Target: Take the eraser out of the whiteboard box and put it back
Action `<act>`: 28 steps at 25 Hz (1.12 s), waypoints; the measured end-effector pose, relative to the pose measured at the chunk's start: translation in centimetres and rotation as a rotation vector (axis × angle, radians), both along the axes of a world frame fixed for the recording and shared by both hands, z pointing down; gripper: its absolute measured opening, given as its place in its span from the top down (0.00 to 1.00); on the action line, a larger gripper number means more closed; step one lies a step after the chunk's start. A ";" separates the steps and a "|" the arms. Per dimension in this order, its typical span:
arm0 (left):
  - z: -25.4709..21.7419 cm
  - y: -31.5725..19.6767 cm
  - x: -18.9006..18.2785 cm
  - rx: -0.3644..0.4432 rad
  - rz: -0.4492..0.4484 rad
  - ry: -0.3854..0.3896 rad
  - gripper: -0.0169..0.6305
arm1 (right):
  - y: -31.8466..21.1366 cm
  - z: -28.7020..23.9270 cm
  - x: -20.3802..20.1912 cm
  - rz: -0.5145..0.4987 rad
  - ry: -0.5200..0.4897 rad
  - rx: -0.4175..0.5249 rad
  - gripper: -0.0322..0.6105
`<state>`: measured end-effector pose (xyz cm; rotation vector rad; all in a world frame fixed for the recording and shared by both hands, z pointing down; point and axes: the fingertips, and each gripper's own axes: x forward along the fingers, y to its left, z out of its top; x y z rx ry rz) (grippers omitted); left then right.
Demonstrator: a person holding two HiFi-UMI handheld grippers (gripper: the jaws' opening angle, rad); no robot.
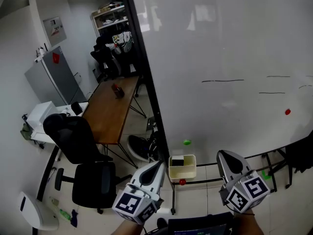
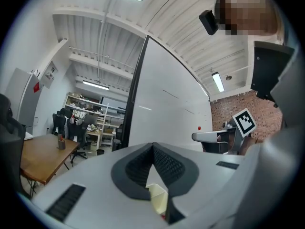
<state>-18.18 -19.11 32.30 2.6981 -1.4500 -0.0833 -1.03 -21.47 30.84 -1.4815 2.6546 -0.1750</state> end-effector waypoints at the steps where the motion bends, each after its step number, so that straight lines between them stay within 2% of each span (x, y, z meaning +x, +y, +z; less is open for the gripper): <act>1: 0.2 -0.4 -0.7 -0.004 0.005 0.002 0.94 | -0.4 0.1 -0.9 0.005 0.005 -0.003 0.91; 8: 1.4 -1.8 -4.2 -0.013 -0.006 0.017 0.94 | -1.8 1.0 -5.6 -0.010 0.039 -0.021 0.91; 13: 2.0 -2.5 -5.6 -0.026 -0.035 0.026 0.94 | -2.6 1.3 -7.1 -0.026 0.050 -0.026 0.91; 16: 2.4 -2.7 -6.2 -0.031 -0.055 0.025 0.94 | -2.8 1.7 -7.8 -0.040 0.050 -0.036 0.79; 19: 3.2 -3.3 -6.3 -0.041 -0.072 0.010 0.94 | -3.2 2.9 -8.5 -0.053 0.067 -0.068 0.77; 21: 4.4 -3.7 -6.7 -0.060 -0.085 -0.001 0.94 | -3.5 4.5 -9.5 -0.069 0.083 -0.109 0.72; 25: 6.9 -4.5 -7.3 -0.103 -0.100 -0.015 0.94 | -4.8 8.4 -10.8 -0.060 0.106 -0.184 0.71; 28: 8.8 -5.8 -8.3 -0.134 -0.101 -0.020 0.94 | -6.3 11.4 -12.5 -0.064 0.132 -0.243 0.64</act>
